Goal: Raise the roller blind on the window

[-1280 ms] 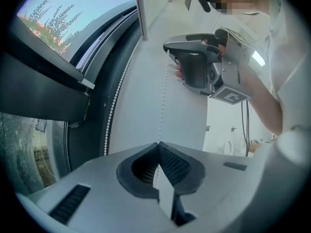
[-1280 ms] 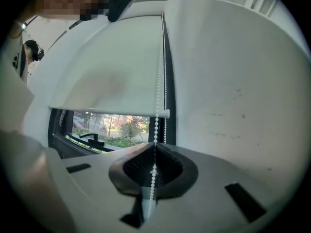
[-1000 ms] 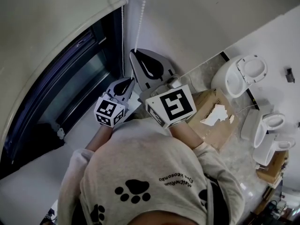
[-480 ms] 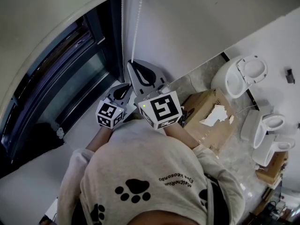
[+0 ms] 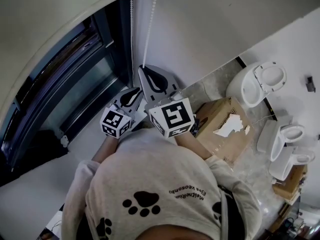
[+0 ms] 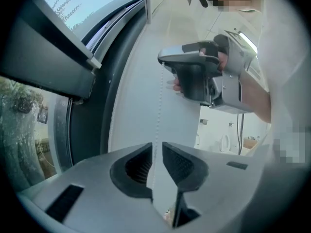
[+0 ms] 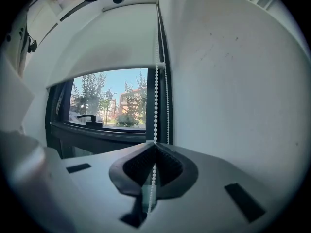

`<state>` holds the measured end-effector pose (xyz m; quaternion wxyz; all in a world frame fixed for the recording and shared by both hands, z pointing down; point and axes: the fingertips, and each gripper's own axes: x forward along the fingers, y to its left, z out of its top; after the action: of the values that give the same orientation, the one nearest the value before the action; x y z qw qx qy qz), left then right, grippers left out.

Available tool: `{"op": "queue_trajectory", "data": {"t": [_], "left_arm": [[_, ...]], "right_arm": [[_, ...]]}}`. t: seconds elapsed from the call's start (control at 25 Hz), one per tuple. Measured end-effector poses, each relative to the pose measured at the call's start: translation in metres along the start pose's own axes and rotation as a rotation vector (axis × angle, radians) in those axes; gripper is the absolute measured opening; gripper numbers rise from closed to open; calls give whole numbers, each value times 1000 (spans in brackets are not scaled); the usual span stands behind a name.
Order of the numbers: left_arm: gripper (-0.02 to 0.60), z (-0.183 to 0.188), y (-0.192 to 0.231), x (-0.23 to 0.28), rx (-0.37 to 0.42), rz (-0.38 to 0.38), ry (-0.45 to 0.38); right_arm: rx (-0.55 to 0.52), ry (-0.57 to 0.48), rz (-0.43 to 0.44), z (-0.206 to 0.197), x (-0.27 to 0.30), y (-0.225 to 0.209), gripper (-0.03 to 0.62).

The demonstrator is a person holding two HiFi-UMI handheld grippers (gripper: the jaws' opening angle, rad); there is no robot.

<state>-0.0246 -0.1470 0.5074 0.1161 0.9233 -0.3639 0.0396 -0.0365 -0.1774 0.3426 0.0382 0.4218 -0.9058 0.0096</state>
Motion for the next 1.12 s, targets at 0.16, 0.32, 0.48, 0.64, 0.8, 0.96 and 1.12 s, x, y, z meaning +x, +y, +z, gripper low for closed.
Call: {"op": "queue_trajectory", "data": {"t": [0.16,0.32,0.48,0.64,0.8,0.96,1.12], "left_arm": [[106,31,2,-8,-6,3,-60],[106,59,11,-22,-23,30,-105],[106,81,15,-33,-21,42,-140],[106,103,10,-37,-2,32,-161],[104,128,2,-37,16,16,-185],[104,158,-8,-36,56,-8,-200],[100,193,-16,-33,111,-25,-208]], "right_arm": [[-2,23,2,-5,1,0,9],[11,87,6,-33,3,-2,9],[25,157,12,-70,2,1,9],[34,192,21,-95,4,4,9],[37,213,21,-111,5,2,9],[31,220,29,-125,4,4,9],[34,203,40,-125,4,8,9]]}}
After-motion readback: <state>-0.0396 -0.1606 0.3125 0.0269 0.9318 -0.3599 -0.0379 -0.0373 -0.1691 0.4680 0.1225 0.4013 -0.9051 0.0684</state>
